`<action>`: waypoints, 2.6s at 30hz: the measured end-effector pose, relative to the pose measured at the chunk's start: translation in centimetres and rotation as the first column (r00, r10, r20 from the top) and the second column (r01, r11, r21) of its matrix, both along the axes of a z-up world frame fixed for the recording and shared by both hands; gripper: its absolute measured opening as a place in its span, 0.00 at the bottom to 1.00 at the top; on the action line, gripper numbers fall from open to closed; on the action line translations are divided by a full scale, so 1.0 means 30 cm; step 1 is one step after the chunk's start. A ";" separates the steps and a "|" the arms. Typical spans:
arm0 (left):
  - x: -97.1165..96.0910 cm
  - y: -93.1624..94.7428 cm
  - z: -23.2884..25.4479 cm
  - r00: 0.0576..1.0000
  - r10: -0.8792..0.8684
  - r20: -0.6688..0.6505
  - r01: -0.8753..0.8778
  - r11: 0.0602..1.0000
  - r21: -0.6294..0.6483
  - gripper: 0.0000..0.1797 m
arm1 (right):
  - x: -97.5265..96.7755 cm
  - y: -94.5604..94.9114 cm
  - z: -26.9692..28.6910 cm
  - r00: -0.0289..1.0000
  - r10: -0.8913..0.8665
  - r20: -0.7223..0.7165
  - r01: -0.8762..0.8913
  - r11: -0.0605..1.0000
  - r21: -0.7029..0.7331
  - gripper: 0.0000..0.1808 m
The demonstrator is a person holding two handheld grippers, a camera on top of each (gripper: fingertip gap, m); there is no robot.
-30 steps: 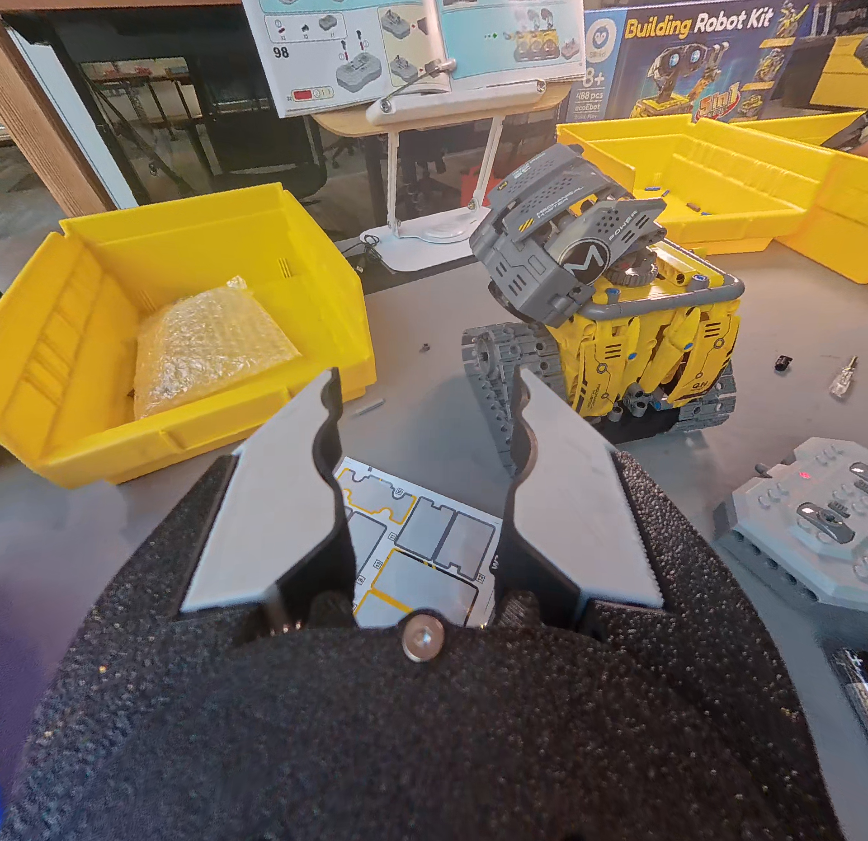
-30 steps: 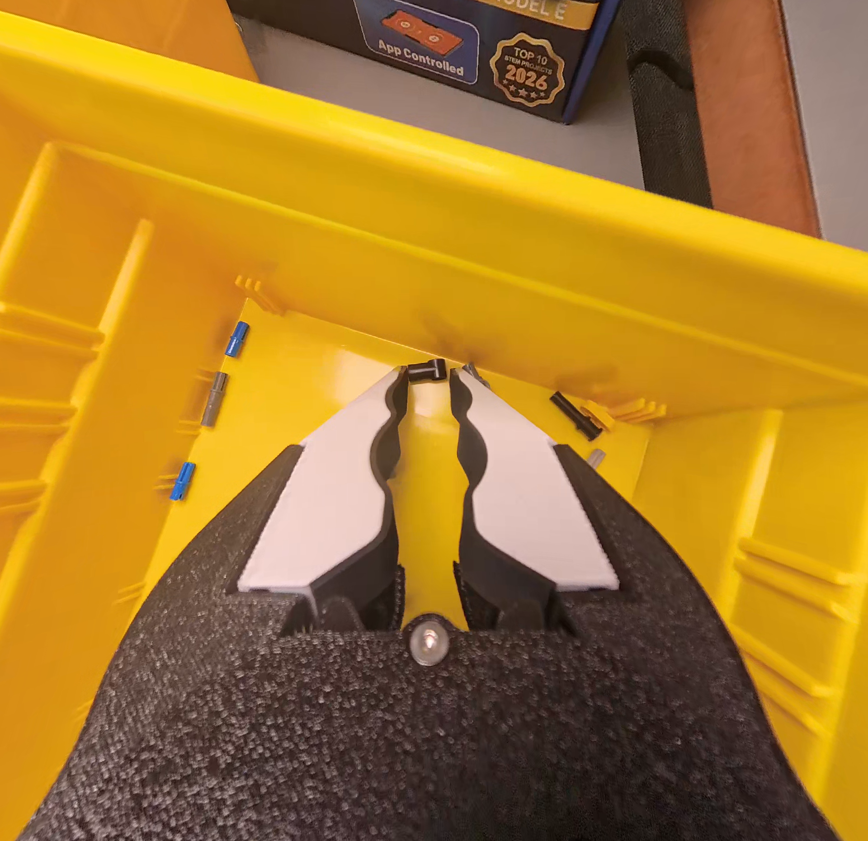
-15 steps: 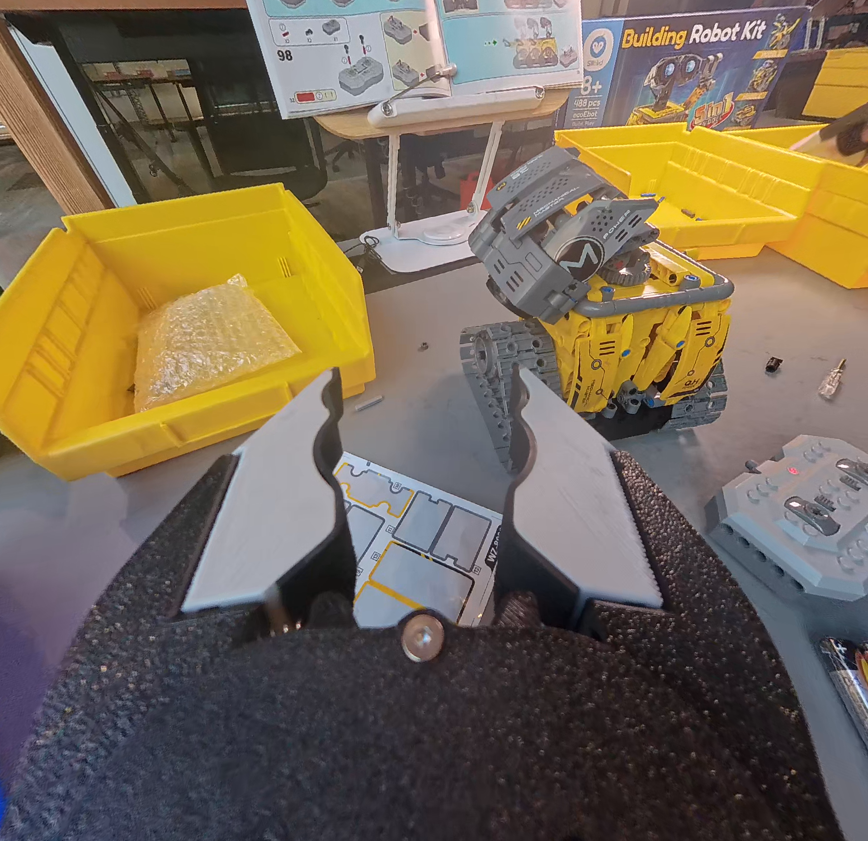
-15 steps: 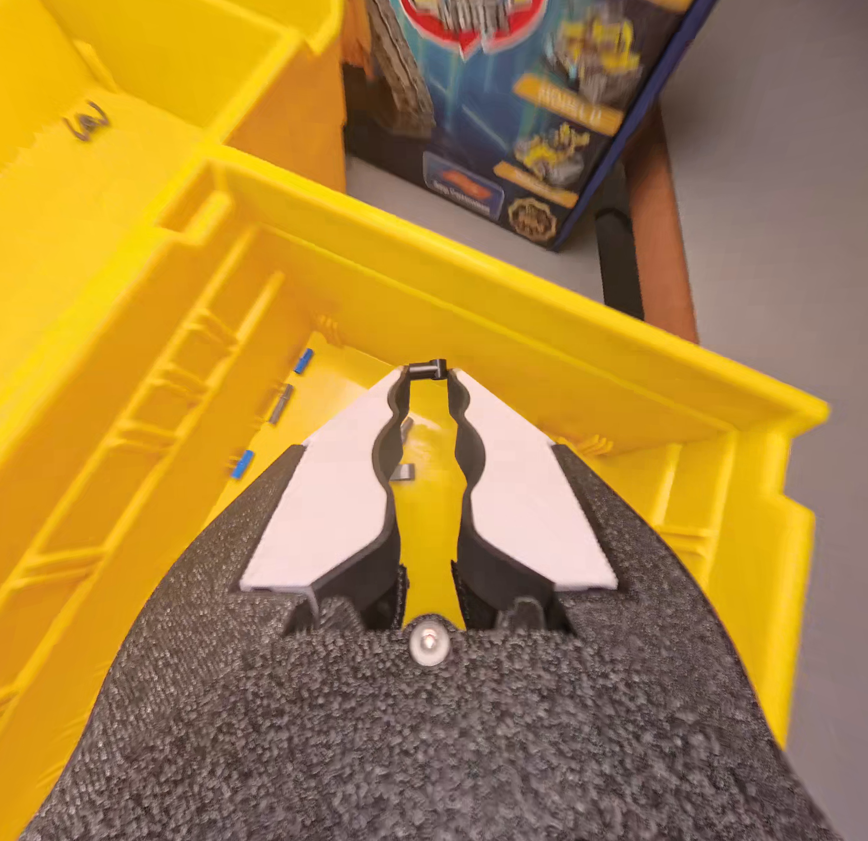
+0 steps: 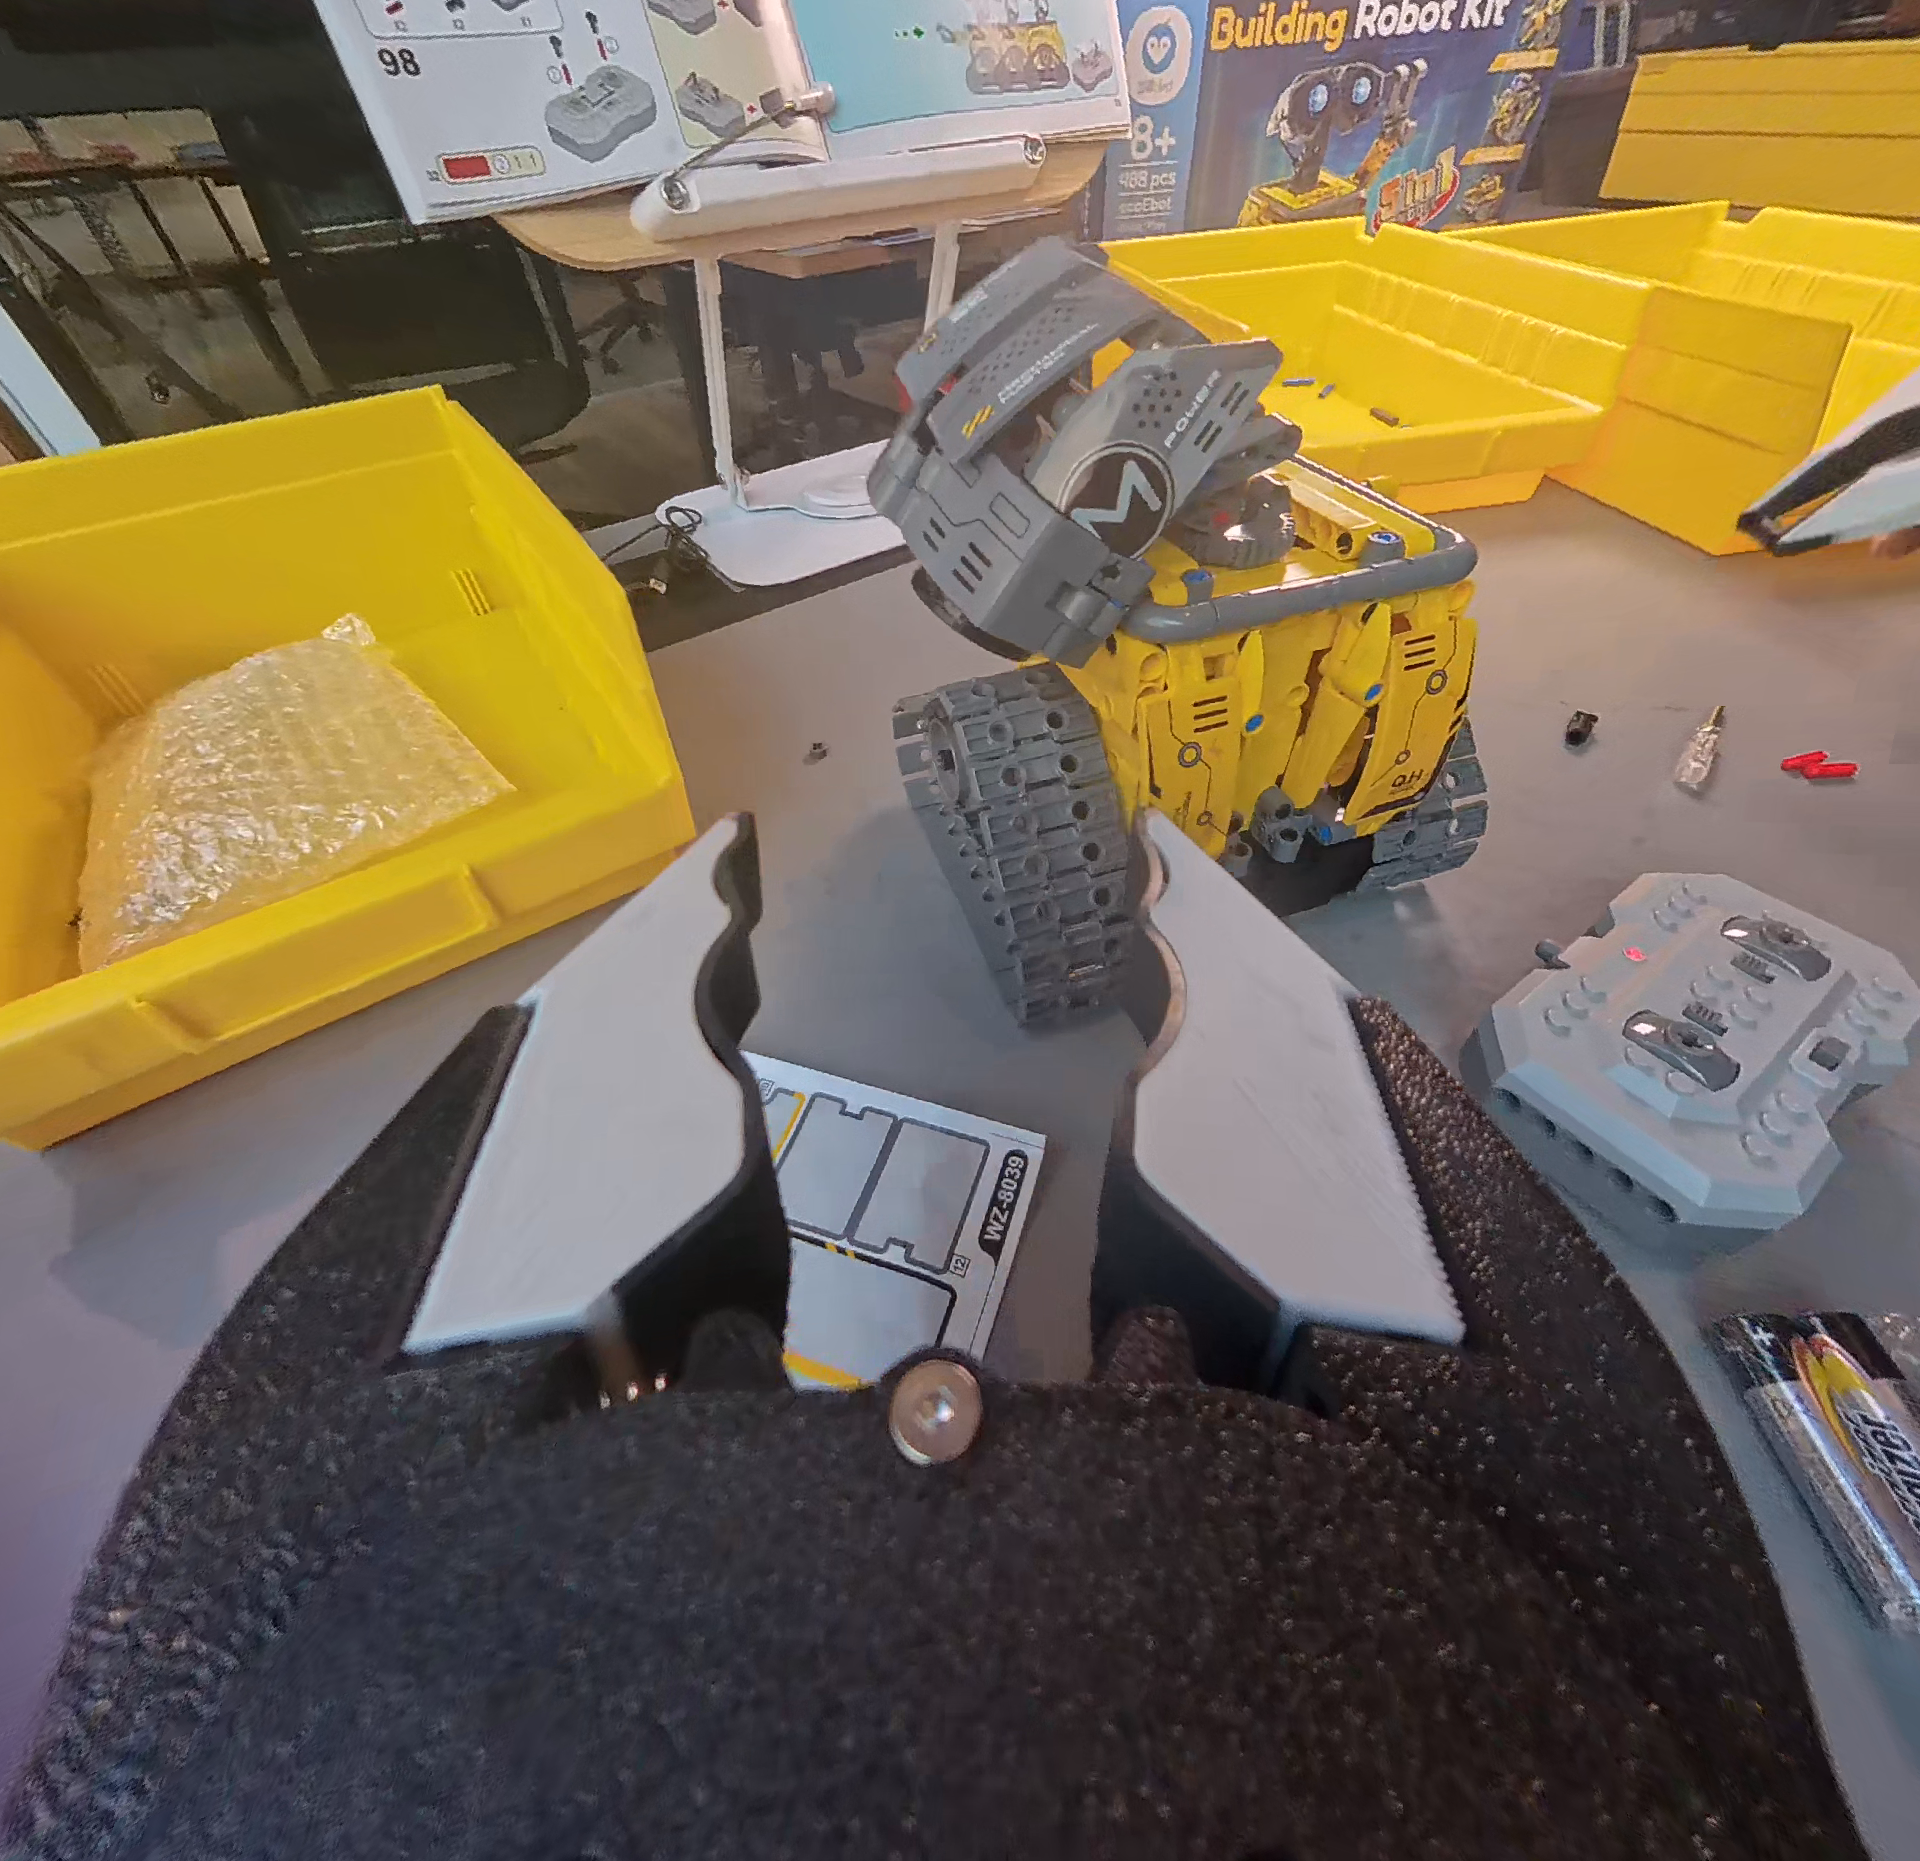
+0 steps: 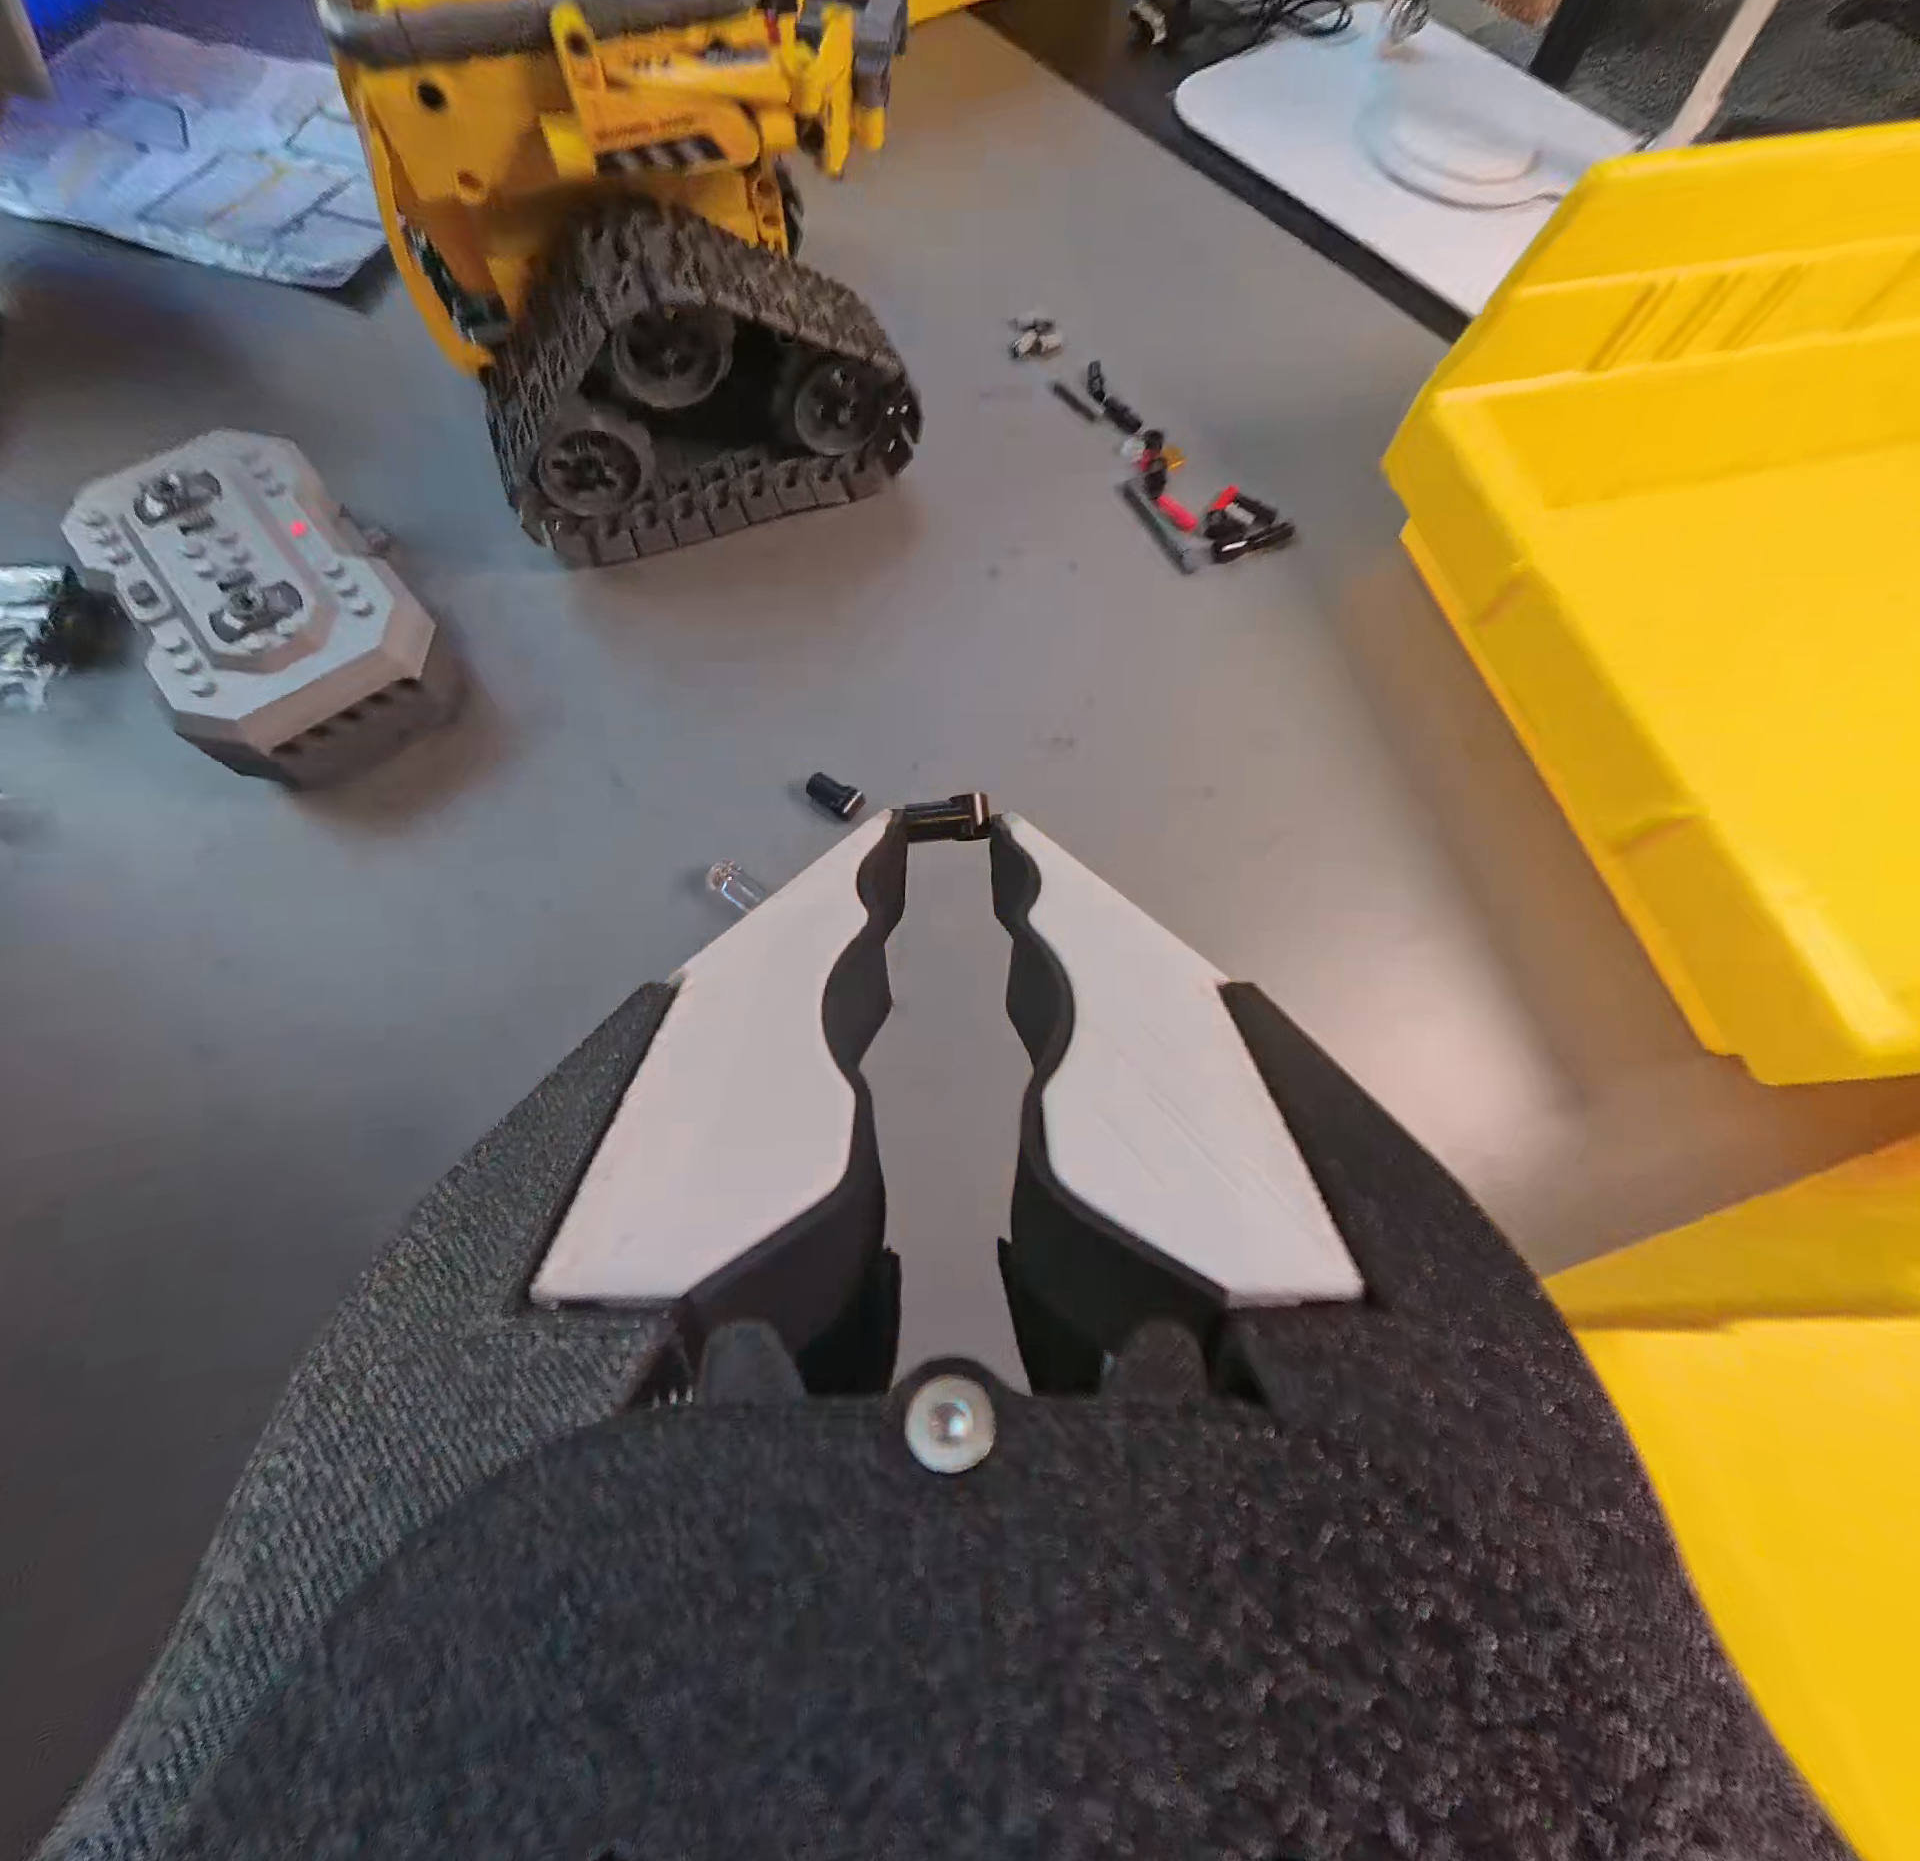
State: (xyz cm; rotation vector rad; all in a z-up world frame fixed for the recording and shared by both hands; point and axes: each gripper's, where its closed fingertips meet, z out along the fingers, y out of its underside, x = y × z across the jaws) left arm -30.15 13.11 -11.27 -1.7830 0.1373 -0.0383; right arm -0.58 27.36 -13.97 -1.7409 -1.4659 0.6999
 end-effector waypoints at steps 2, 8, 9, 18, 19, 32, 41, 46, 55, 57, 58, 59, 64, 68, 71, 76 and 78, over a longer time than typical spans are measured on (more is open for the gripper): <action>0.028 -0.007 0.002 1.000 -0.024 -0.015 0.024 1.000 0.000 0.38 | -0.018 -0.039 -0.066 1.000 0.008 0.010 -0.008 1.000 -0.022 0.09; 0.076 -0.011 -0.017 0.995 -0.055 -0.082 0.054 0.998 -0.014 0.38 | -0.039 -0.138 -0.164 0.990 0.106 0.093 -0.101 0.993 -0.057 0.09; 0.077 -0.009 -0.018 0.995 -0.057 -0.084 0.056 0.998 -0.016 0.38 | -0.047 -0.147 -0.167 0.988 0.120 0.098 -0.115 0.992 -0.055 0.09; 0.083 0.002 -0.048 0.994 -0.066 -0.091 0.062 0.997 -0.044 0.38 | -0.102 -0.266 -0.227 0.923 0.316 0.218 -0.309 0.949 -0.069 0.09; 0.081 0.005 -0.053 0.994 -0.066 -0.090 0.062 0.997 -0.049 0.38 | -0.106 -0.265 -0.229 0.922 0.315 0.226 -0.311 0.949 -0.052 0.09; 0.026 0.031 -0.071 0.988 -0.010 -0.157 0.004 0.999 -0.039 0.37 | 0.036 -0.120 -0.170 0.871 0.432 0.235 -0.424 0.901 -0.088 0.13; 0.082 0.021 -0.037 0.983 -0.083 -0.165 0.085 0.996 0.005 0.35 | 0.067 -0.212 -0.193 0.868 0.432 0.246 -0.419 0.902 -0.106 0.02; 0.211 -0.009 0.001 0.963 -0.209 -0.170 0.219 0.975 0.040 0.34 | -0.051 -0.287 -0.184 0.926 0.301 0.229 -0.299 0.953 -0.044 0.11; 0.365 -0.072 0.047 0.916 -0.342 -0.212 0.362 0.930 0.064 0.33 | -0.132 -0.294 -0.230 0.940 0.187 0.285 -0.163 0.981 -0.104 0.09; 0.377 -0.079 0.044 0.910 -0.356 -0.215 0.376 0.925 0.059 0.32 | -0.144 -0.291 -0.231 0.928 0.229 0.293 -0.211 0.973 -0.093 0.04; 0.381 -0.082 0.042 0.907 -0.359 -0.219 0.379 0.924 0.056 0.32 | -0.146 -0.289 -0.233 0.921 0.249 0.301 -0.231 0.968 -0.095 0.04; 0.387 -0.085 0.038 0.904 -0.368 -0.219 0.387 0.921 0.048 0.32 | -0.146 -0.290 -0.233 0.912 0.273 0.306 -0.255 0.962 -0.098 0.04; 0.527 -0.154 -0.047 0.791 -0.612 -0.012 0.607 0.786 -0.115 0.26 | -0.179 -0.380 -0.105 0.893 0.416 0.170 -0.431 0.901 0.058 0.04; 0.645 -0.193 -0.037 0.666 -0.699 0.259 0.743 0.652 -0.149 0.25 | -0.228 -0.536 0.052 0.850 0.526 0.029 -0.512 0.812 0.279 0.04; 0.705 -0.197 0.026 0.522 -0.675 0.521 0.807 0.589 -0.044 0.19 | -0.262 -0.603 0.117 0.833 0.553 0.013 -0.500 0.744 0.442 0.04; 0.725 -0.198 0.078 0.325 -0.590 0.740 0.823 0.562 0.087 0.11 | -0.294 -0.633 0.147 0.830 0.551 0.092 -0.484 0.626 0.612 0.04; 0.717 -0.186 0.071 0.346 -0.575 0.741 0.806 0.586 0.079 0.09 | -0.298 -0.655 0.152 0.815 0.572 0.091 -0.499 0.612 0.613 0.04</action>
